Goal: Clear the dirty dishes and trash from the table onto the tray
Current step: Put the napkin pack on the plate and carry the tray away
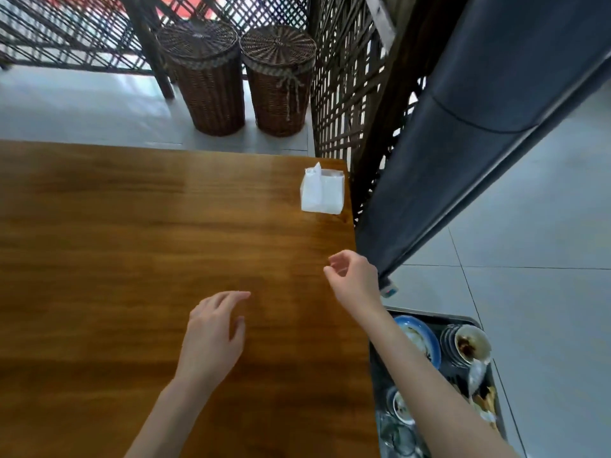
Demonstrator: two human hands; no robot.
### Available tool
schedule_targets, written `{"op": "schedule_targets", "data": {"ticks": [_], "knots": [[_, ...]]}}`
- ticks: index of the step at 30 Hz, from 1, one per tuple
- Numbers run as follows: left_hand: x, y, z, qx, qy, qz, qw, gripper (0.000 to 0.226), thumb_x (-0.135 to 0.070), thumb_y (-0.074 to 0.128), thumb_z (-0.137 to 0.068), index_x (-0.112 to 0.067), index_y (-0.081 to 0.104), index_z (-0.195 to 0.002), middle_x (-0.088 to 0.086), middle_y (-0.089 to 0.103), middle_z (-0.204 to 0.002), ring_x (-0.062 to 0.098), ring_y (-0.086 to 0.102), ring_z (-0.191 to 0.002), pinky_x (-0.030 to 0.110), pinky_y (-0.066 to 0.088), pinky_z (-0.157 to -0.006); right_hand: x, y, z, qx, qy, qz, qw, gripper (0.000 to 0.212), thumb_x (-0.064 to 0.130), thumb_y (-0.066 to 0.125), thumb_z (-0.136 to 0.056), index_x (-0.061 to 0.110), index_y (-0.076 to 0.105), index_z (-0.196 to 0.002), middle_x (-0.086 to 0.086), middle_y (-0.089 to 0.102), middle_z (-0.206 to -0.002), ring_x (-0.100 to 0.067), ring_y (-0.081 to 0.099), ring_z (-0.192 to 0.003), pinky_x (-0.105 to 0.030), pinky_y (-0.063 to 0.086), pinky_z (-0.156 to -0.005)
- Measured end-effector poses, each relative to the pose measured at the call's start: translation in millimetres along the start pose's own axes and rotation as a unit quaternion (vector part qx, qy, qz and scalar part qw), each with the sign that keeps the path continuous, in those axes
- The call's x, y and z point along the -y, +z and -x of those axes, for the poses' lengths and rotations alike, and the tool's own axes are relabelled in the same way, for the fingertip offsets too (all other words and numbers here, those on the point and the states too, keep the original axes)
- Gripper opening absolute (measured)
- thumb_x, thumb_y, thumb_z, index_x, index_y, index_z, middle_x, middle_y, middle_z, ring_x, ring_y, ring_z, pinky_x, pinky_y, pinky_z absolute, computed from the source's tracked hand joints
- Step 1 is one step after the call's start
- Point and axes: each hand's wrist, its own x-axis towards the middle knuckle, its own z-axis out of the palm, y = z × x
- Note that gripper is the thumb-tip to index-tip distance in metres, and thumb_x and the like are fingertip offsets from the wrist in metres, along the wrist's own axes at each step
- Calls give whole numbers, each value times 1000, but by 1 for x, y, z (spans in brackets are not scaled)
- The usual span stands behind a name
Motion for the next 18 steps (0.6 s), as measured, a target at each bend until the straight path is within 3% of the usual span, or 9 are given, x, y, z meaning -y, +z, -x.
{"op": "schedule_targets", "data": {"ticks": [5,10,15,18], "knots": [[19,30,-65,-24,17,7,1000,44,-19,64,-85,-18,55,-128,3,55,-131,22,43,-128,40,34,-107,4,29,-42,-58,-32,71,995,25,23,64,-87,19,62,-112,1,61,-115,-13,56,-105,-18,47,-78],[29,51,-85,-29,29,-38,998,50,-32,69,-81,-15,57,-127,5,57,-130,26,47,-126,43,33,-107,6,35,-81,-105,-82,159,978,50,22,66,-85,17,46,-130,-5,40,-141,-23,35,-130,-36,47,-98],[37,56,-89,-48,50,-52,996,53,-32,75,-75,-11,61,-122,8,63,-122,30,56,-116,46,42,-99,13,36,-115,-36,-28,207,977,72,24,64,-86,22,21,-144,-14,18,-152,-32,20,-139,-45,34,-108],[35,56,-89,-50,53,-44,996,52,-32,75,-75,-11,62,-121,9,63,-122,31,55,-116,52,44,-98,17,38,-127,-9,30,180,983,63,25,60,-89,21,26,-143,-13,30,-147,-33,29,-133,-48,34,-107]]}}
